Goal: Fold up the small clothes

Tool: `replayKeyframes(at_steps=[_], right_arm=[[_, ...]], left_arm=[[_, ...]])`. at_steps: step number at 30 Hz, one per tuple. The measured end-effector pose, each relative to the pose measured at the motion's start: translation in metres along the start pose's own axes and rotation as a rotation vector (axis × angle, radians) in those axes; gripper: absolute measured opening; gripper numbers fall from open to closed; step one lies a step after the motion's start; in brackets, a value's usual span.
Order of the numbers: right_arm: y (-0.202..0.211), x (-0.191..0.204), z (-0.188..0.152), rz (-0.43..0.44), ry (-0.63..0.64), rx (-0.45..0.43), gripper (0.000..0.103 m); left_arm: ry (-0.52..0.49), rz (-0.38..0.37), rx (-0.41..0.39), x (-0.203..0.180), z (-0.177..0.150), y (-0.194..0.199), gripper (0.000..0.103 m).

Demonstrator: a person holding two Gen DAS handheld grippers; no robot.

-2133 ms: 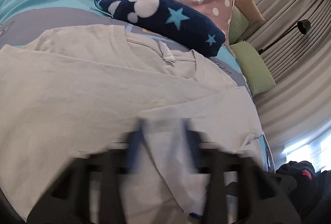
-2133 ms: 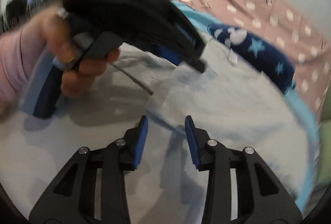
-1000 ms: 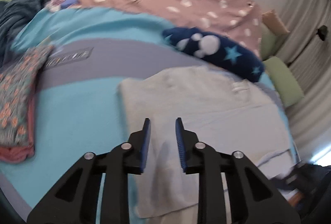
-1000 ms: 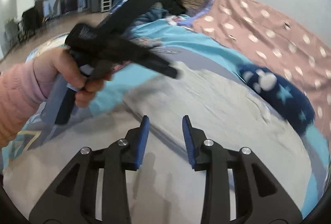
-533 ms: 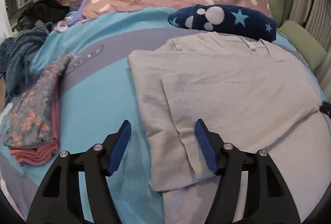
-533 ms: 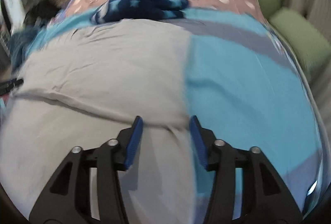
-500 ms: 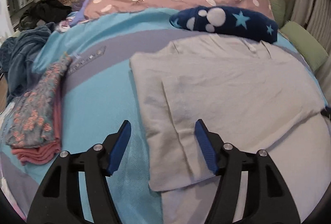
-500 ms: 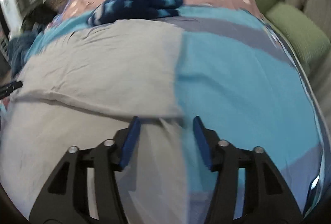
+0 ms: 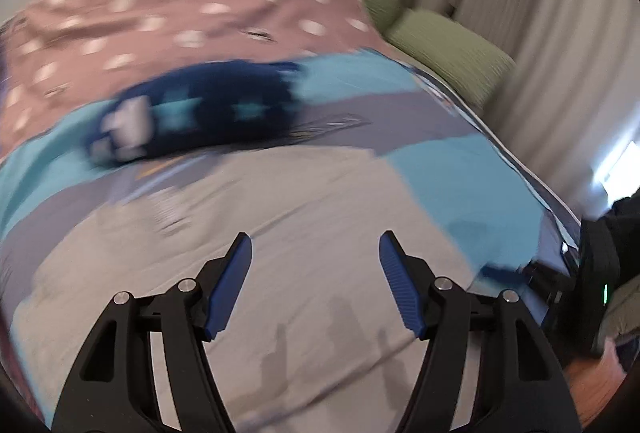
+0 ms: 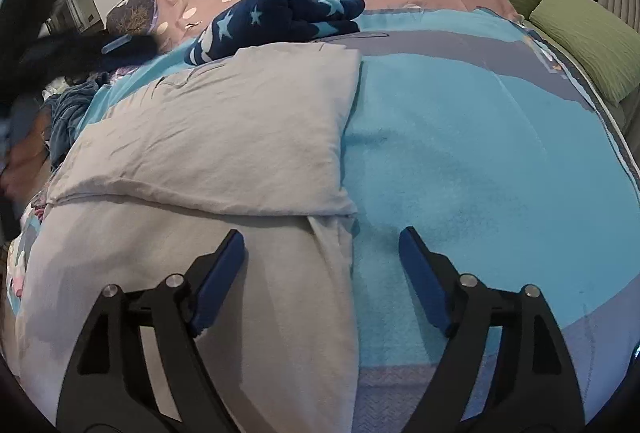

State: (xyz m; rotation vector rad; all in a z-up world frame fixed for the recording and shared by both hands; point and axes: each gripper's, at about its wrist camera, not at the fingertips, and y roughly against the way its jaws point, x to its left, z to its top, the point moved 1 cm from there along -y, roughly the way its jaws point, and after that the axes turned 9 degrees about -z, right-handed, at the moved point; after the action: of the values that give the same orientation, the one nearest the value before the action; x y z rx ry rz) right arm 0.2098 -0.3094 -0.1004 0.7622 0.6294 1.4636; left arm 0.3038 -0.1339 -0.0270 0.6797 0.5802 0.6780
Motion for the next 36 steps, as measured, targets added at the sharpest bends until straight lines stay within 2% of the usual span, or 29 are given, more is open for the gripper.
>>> replayKeyframes(at_steps=[3,6,8,10,12,16,18,20,22,23,25,27,28,29,30,31,34,36], right_arm=[[0.0,-0.004,0.0,0.041,-0.02,-0.005,0.086],[0.001,-0.012,-0.001,0.094,-0.058,-0.012,0.086],[0.002,-0.018,-0.001,0.126,-0.084,-0.015,0.086],[0.003,-0.023,-0.001,0.157,-0.11,-0.018,0.086],[0.004,-0.024,-0.002,0.166,-0.119,-0.019,0.086],[0.006,-0.022,-0.002,0.153,-0.108,-0.018,0.086],[0.007,-0.021,-0.003,0.149,-0.106,-0.018,0.086],[0.007,-0.02,-0.004,0.149,-0.106,-0.018,0.086],[0.007,-0.02,-0.004,0.149,-0.105,-0.018,0.086],[0.007,-0.021,-0.004,0.149,-0.105,-0.018,0.086],[0.007,-0.021,-0.004,0.148,-0.105,-0.018,0.086],[0.008,-0.019,-0.005,0.147,-0.104,-0.019,0.086],[0.008,-0.019,-0.005,0.148,-0.104,-0.019,0.086],[0.008,-0.019,-0.005,0.148,-0.104,-0.019,0.086],[0.008,-0.019,-0.005,0.149,-0.105,-0.019,0.086],[0.009,-0.019,-0.006,0.152,-0.107,-0.02,0.086],[0.009,-0.022,-0.006,0.162,-0.117,-0.019,0.086],[0.009,-0.022,-0.006,0.163,-0.116,-0.018,0.087]], left_arm=[[-0.048,-0.053,0.074,-0.03,0.034,-0.053,0.067],[-0.121,-0.025,0.169,-0.052,0.058,-0.1,0.065],[-0.152,0.007,0.25,-0.058,0.067,-0.128,0.053],[-0.136,0.022,0.313,-0.056,0.072,-0.147,0.03],[-0.12,0.058,0.367,-0.05,0.076,-0.16,0.028],[-0.172,0.1,0.425,-0.052,0.081,-0.174,0.03],[-0.199,0.116,0.437,-0.057,0.083,-0.179,0.037],[-0.235,0.14,0.443,-0.062,0.083,-0.184,0.036],[-0.247,0.105,0.453,-0.068,0.08,-0.185,0.002],[-0.244,0.1,0.442,-0.07,0.08,-0.184,0.002],[-0.201,0.046,0.41,-0.072,0.084,-0.178,0.001],[-0.136,-0.047,0.34,-0.07,0.092,-0.168,0.0],[-0.095,-0.117,0.307,-0.068,0.097,-0.163,0.0],[-0.067,-0.148,0.285,-0.067,0.1,-0.162,0.0],[-0.051,-0.143,0.265,-0.065,0.103,-0.163,0.0],[-0.057,-0.108,0.265,-0.065,0.105,-0.166,0.0],[-0.106,-0.019,0.295,-0.066,0.104,-0.178,0.0],[-0.114,-0.02,0.317,-0.063,0.101,-0.175,0.002]])
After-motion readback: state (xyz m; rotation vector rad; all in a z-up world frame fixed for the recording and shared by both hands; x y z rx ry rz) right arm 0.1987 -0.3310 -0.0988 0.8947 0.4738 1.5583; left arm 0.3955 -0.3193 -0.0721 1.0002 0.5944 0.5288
